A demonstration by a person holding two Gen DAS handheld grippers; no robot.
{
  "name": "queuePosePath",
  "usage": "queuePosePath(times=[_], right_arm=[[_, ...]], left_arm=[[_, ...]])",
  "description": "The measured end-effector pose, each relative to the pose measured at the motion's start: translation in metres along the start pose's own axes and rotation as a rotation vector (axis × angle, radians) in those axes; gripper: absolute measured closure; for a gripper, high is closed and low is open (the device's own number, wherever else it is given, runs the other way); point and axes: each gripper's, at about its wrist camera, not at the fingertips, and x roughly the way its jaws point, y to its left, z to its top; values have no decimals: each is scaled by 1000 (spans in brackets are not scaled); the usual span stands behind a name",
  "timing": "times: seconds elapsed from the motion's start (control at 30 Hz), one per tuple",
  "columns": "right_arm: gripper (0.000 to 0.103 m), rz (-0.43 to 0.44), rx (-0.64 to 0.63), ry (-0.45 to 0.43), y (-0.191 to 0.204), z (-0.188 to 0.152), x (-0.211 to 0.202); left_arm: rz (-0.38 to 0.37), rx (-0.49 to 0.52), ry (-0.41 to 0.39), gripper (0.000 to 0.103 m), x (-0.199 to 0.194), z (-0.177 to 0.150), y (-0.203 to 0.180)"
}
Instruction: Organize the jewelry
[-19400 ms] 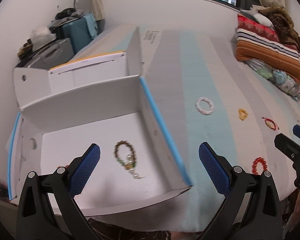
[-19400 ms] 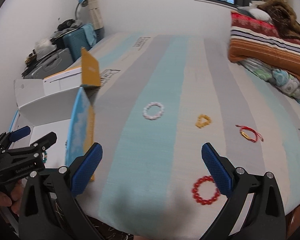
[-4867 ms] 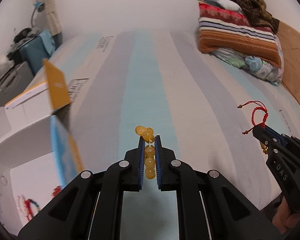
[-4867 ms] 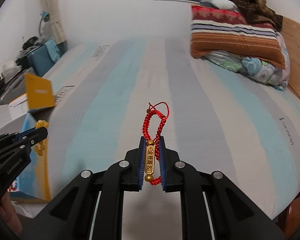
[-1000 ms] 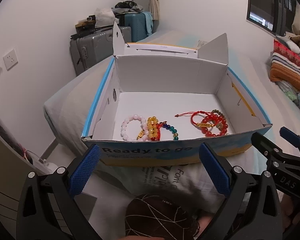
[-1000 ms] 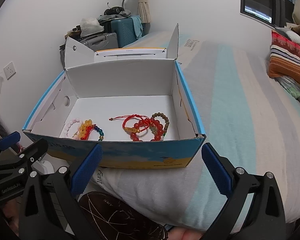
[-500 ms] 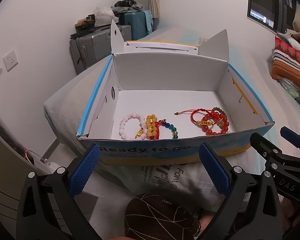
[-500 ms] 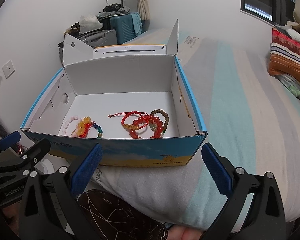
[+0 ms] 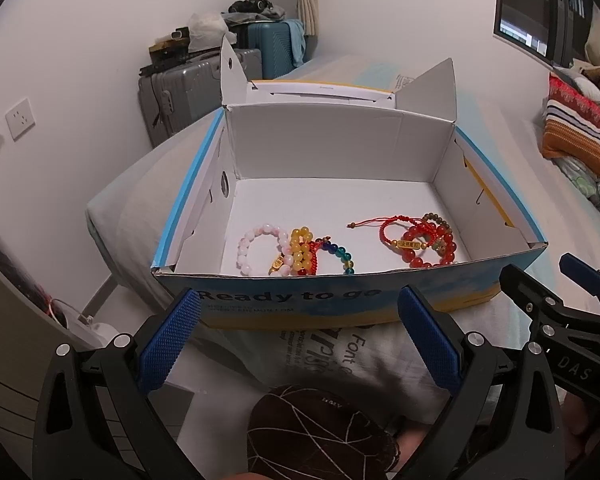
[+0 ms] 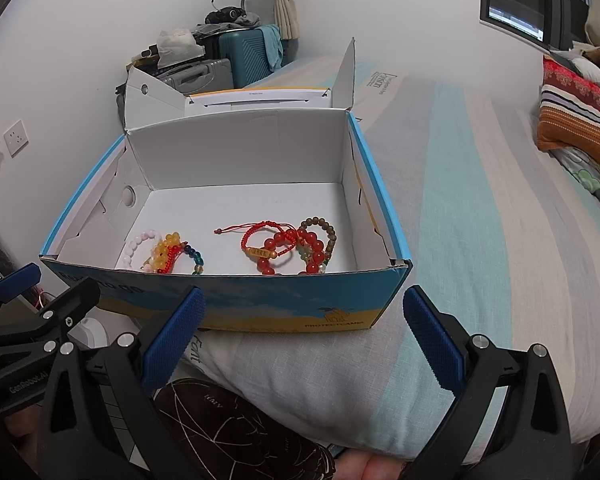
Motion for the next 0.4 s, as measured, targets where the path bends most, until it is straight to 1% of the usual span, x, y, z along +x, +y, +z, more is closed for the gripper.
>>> queuePosePath(times=[0.13, 0.4], right_arm=[[8, 0, 0, 1, -1, -1, 0], [8, -1, 0, 2, -1, -1, 0]], left_arm=[[-15, 0, 3, 6, 0, 0, 0], [-18, 3, 5, 6, 1, 1, -4]])
